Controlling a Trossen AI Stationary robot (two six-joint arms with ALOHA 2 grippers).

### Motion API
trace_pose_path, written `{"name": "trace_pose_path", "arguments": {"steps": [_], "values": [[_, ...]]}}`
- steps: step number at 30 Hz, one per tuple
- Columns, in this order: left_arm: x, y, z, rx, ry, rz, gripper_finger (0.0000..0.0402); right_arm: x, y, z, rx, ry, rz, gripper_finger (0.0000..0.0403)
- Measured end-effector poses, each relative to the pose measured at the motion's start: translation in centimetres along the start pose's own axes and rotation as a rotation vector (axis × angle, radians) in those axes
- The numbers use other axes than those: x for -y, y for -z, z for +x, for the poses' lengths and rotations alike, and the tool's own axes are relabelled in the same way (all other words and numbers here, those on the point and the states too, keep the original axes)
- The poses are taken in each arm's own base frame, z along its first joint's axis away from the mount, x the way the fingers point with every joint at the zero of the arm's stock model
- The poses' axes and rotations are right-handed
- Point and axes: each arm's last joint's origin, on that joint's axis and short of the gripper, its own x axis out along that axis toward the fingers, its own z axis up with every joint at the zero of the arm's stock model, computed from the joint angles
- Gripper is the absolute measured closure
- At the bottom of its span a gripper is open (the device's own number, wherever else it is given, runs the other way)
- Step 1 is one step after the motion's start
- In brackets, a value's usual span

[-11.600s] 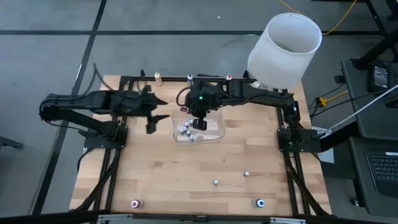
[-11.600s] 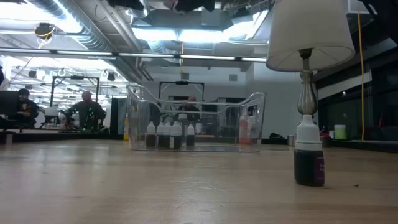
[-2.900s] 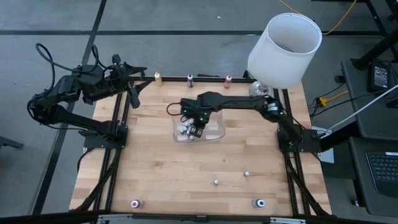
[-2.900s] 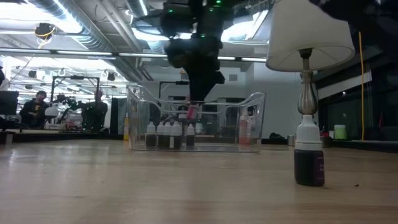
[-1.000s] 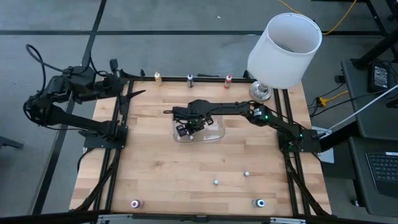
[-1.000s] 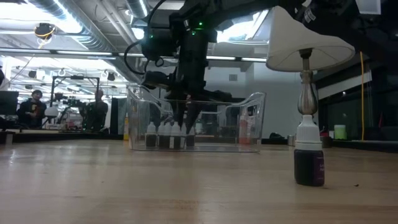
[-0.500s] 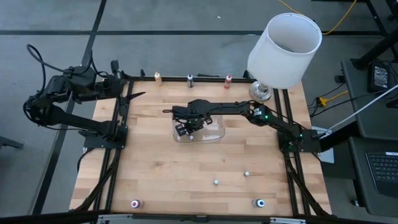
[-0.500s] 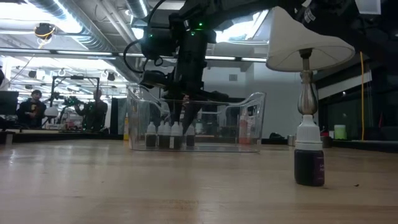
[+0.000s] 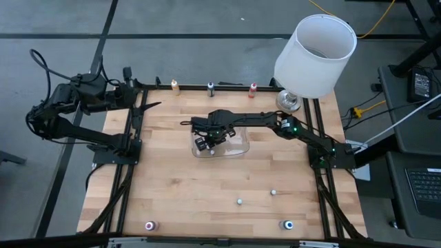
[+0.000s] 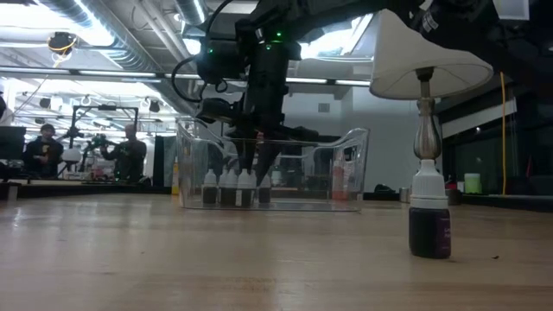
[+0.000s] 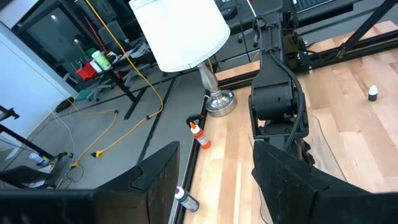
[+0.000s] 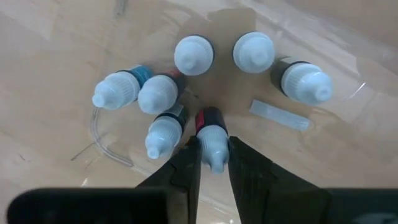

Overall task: Pick & Place food coloring
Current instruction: Put the pink food coloring bottle into the transparent bin

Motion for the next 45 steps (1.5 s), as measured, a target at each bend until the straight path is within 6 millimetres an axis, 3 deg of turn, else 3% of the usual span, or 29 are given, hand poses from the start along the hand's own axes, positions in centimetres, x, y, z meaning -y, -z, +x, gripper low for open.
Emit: {"name": "trace_pose_path", "arguments": {"steps": [18,30,38,45], "values": [[0.1,0.2,0.0,-0.017,0.006,-0.002,0.0202,0.0,0.0,0.0,0.005,0.005,-0.03,0.0321],[0.1,0.2,0.0,-0.017,0.005,-0.003,0.0203,-0.1,-0.1,0.1,0.011,-0.003,-0.026,0.0222],[0.1,0.2,0.0,-0.018,0.006,-0.002,0.02,-1.0,-0.5,-3.3,0.09,-0.046,-0.036,0.0211],[0.1,0.2,0.0,-0.02,0.004,-0.002,0.0202,0.2,1.0,-6.4,0.103,0.063,-0.04,0.0221]]}}
